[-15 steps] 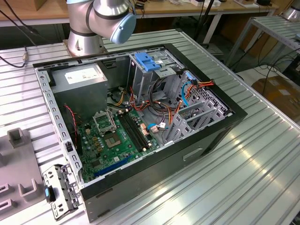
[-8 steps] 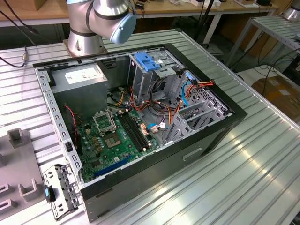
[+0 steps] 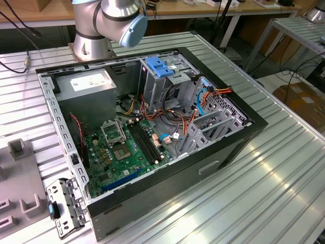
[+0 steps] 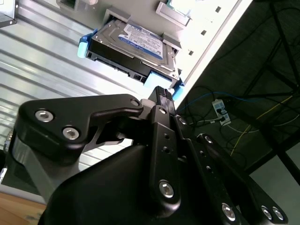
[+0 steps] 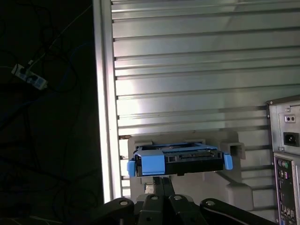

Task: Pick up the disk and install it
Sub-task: 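Pick up the disk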

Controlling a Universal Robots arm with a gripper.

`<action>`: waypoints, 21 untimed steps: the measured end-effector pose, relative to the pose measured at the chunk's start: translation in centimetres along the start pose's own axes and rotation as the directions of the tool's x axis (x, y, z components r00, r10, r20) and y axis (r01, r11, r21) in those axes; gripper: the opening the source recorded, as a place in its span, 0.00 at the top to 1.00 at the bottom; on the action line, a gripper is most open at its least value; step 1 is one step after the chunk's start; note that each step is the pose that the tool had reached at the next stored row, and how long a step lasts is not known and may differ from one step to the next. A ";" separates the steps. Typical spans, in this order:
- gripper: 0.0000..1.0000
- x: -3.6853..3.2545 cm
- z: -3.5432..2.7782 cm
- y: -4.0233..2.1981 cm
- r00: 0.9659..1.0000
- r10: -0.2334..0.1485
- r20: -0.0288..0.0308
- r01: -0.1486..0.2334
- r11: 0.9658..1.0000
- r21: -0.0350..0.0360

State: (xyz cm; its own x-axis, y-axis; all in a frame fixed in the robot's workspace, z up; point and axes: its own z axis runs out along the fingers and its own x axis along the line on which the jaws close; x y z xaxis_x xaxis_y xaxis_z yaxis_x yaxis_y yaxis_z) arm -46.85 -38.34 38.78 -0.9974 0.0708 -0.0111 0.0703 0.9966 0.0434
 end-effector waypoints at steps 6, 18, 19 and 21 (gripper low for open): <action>0.89 0.00 0.00 0.00 0.994 -0.105 -0.004 0.105 0.994 -0.001; 0.89 0.00 0.00 0.00 0.952 -0.305 -0.013 0.305 0.952 -0.005; 0.89 0.00 0.00 0.00 0.946 -0.325 -0.013 0.325 0.946 -0.006; 0.89 0.00 0.00 0.00 0.928 -0.373 -0.015 0.373 0.928 -0.007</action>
State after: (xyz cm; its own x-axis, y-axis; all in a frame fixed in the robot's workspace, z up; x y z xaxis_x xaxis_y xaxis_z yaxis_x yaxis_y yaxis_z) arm -46.85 -38.34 38.78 -0.9518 -0.3065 -0.0111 -0.3067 0.9508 0.0433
